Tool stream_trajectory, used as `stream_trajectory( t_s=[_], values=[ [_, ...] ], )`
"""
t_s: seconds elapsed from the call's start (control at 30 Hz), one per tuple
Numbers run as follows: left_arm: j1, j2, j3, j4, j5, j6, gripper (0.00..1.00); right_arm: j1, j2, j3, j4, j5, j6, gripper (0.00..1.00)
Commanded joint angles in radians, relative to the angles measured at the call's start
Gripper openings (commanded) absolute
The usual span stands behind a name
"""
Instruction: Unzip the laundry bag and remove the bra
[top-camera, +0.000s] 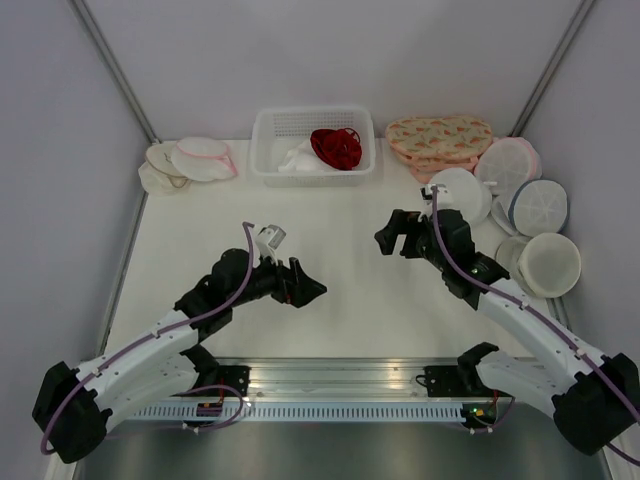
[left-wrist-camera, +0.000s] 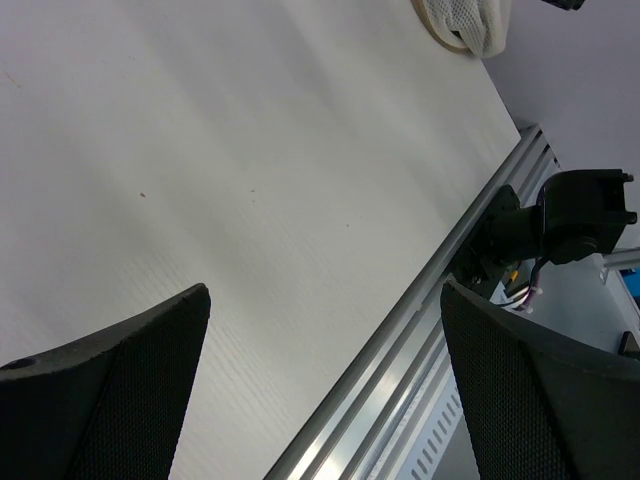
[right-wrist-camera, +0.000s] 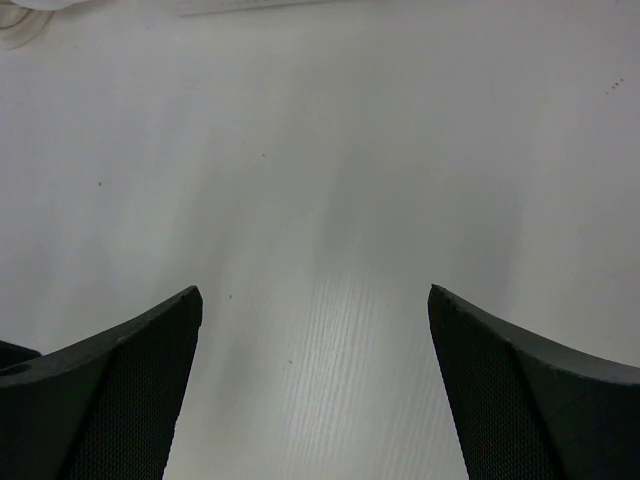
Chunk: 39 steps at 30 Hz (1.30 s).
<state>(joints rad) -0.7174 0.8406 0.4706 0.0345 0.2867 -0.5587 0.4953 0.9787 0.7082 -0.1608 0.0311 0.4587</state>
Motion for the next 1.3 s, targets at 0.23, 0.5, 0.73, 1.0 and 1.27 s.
stream_trajectory(
  t_s=[0.23,0.5,0.73,1.0,1.27],
  values=[
    [0.009,-0.092,-0.058,-0.004,-0.018,-0.032,1.00,-0.188,0.351,0.180,0.046,0.105,0.110,0.98],
    [0.009,-0.210,-0.113,-0.074,-0.066,-0.053,1.00,-0.409,0.561,0.398,-0.009,0.380,0.086,0.98],
    [0.009,-0.265,-0.109,-0.128,-0.081,-0.050,0.99,-0.491,0.773,0.602,-0.031,0.506,0.023,0.98],
    [0.010,-0.285,-0.102,-0.145,-0.090,-0.049,1.00,-0.563,0.966,0.761,-0.014,0.452,-0.074,0.98],
    [0.010,-0.316,-0.102,-0.168,-0.107,-0.041,1.00,-0.600,0.967,0.682,0.053,0.256,-0.032,0.01]
  ],
)
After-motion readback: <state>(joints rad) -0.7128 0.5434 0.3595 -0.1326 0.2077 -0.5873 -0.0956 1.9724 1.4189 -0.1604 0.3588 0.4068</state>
